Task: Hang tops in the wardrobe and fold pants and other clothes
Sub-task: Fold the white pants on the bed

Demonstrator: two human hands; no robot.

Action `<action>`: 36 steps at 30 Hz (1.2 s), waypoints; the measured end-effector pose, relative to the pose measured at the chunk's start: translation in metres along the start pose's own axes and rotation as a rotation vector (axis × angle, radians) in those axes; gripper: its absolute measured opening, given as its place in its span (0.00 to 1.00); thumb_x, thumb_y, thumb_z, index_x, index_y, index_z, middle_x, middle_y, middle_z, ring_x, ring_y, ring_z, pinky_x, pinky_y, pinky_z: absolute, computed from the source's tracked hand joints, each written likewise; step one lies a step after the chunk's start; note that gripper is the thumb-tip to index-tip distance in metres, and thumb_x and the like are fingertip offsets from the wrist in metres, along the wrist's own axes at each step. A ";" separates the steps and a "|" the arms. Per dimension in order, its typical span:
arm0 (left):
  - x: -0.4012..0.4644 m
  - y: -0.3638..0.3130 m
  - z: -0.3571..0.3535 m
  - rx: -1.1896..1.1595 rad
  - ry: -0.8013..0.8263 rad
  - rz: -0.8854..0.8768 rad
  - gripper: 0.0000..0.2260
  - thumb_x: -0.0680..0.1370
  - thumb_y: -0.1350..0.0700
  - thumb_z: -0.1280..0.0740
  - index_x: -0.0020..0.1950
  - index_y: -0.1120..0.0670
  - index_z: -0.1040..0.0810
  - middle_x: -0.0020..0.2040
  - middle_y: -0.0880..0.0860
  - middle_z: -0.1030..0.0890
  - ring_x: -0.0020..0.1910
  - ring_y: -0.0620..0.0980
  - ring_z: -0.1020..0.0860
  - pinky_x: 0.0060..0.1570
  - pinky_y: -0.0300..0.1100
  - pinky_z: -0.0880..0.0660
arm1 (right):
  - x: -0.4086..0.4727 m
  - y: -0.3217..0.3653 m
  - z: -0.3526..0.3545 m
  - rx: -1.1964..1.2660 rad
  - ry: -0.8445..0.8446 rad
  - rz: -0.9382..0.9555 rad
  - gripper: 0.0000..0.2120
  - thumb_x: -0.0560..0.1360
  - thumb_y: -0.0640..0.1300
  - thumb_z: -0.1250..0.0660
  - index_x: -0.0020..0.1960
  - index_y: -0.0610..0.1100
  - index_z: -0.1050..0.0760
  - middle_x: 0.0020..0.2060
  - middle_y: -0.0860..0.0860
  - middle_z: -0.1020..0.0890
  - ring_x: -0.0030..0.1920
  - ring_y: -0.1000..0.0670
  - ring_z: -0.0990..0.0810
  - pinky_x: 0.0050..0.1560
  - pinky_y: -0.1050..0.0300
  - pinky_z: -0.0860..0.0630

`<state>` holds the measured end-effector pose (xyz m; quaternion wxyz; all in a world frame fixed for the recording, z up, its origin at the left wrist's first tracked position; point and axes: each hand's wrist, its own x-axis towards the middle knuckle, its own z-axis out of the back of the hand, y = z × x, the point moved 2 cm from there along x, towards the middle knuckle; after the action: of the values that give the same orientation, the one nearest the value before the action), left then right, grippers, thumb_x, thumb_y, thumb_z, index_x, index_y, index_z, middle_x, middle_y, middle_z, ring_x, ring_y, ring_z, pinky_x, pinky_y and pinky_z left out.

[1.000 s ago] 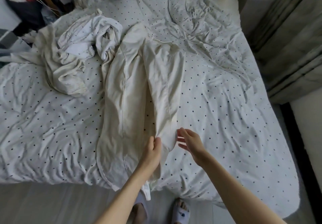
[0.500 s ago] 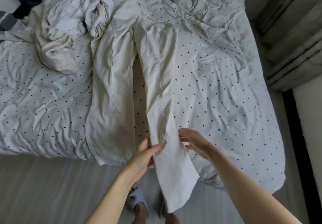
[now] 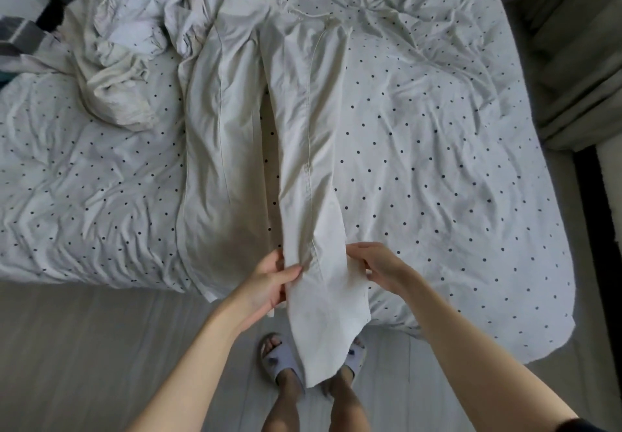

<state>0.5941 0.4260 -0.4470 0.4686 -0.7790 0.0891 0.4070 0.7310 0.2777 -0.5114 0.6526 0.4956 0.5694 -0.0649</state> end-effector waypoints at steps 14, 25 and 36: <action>0.030 0.054 -0.014 0.494 -0.245 0.054 0.06 0.78 0.62 0.35 0.50 0.65 0.25 0.46 0.60 0.19 0.47 0.59 0.20 0.44 0.50 0.21 | -0.049 -0.040 0.075 -0.424 -0.505 0.123 0.13 0.77 0.43 0.35 0.37 0.43 0.35 0.32 0.49 0.29 0.34 0.49 0.31 0.34 0.56 0.36; 0.042 0.104 -0.038 0.643 -0.171 0.166 0.03 0.78 0.63 0.36 0.48 0.56 0.27 0.44 0.55 0.22 0.34 0.46 0.24 0.35 0.37 0.28 | -0.057 -0.072 0.107 -0.519 -0.640 0.026 0.05 0.77 0.39 0.40 0.50 0.39 0.26 0.47 0.43 0.20 0.44 0.43 0.25 0.39 0.56 0.33; 0.028 0.080 0.075 0.620 -0.435 0.066 0.07 0.78 0.63 0.38 0.55 0.57 0.24 0.54 0.59 0.22 0.54 0.56 0.24 0.57 0.51 0.27 | -0.025 -0.042 -0.002 -0.781 -0.538 0.197 0.15 0.79 0.44 0.42 0.64 0.43 0.31 0.59 0.45 0.25 0.59 0.45 0.26 0.59 0.48 0.30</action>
<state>0.5295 0.4489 -0.5367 0.6768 -0.4922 0.1314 0.5314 0.6937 0.2463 -0.5152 0.9170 0.2307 0.3128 0.0899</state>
